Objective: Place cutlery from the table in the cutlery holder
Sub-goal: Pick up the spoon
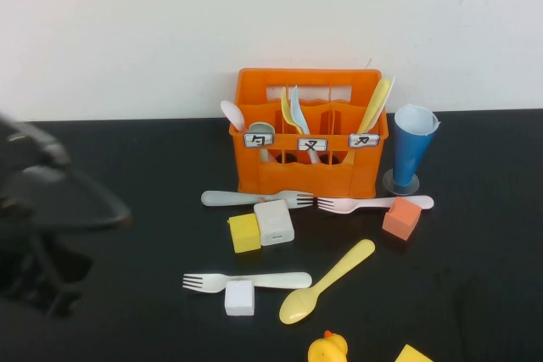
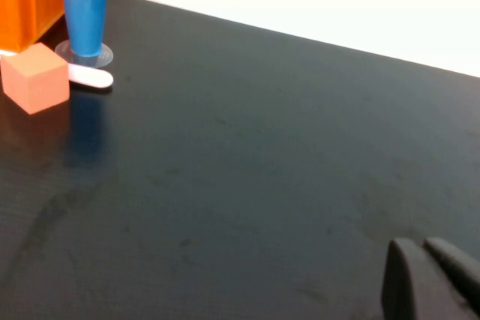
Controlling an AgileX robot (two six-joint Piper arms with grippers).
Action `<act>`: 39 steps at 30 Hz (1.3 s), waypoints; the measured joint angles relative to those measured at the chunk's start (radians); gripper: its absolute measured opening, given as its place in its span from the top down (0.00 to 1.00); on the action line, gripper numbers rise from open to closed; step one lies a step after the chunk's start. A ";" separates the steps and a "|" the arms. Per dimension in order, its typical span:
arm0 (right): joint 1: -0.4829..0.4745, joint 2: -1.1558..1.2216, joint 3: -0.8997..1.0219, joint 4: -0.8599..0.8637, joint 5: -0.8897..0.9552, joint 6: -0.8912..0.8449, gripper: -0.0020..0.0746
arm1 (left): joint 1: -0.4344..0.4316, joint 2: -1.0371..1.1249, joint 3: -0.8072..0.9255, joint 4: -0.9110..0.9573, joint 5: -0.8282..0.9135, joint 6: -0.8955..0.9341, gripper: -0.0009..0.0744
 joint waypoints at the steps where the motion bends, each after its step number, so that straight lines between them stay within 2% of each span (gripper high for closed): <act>1: 0.000 0.000 0.000 0.000 0.000 0.000 0.98 | -0.030 0.045 -0.028 0.020 0.006 0.004 0.99; 7: 0.000 0.000 0.000 0.000 0.000 0.000 0.98 | -0.255 0.264 -0.171 0.146 0.011 -0.048 0.99; 12: 0.000 0.000 0.000 0.000 0.000 0.000 0.98 | -0.408 0.429 -0.276 0.209 -0.012 -0.112 0.99; 22: 0.000 0.000 0.000 0.000 0.000 0.000 0.98 | -0.587 0.766 -0.540 0.250 -0.040 -0.174 0.98; 25: 0.000 0.000 0.000 0.000 0.000 0.000 0.98 | -0.617 0.855 -0.620 0.272 -0.042 -0.185 0.91; 30: 0.000 0.000 0.000 0.000 0.000 0.000 0.98 | -0.645 0.997 -0.723 0.282 -0.042 -0.202 0.66; 32: 0.000 0.000 0.000 0.000 0.000 0.000 0.98 | -0.654 1.041 -0.758 0.285 -0.042 -0.202 0.59; 35: 0.000 0.000 0.000 0.000 0.000 0.000 0.98 | -0.672 1.102 -0.798 0.294 -0.044 -0.202 0.55; 39: 0.000 0.000 0.000 0.000 0.000 0.000 0.98 | -0.688 1.164 -0.833 0.309 -0.074 -0.228 0.54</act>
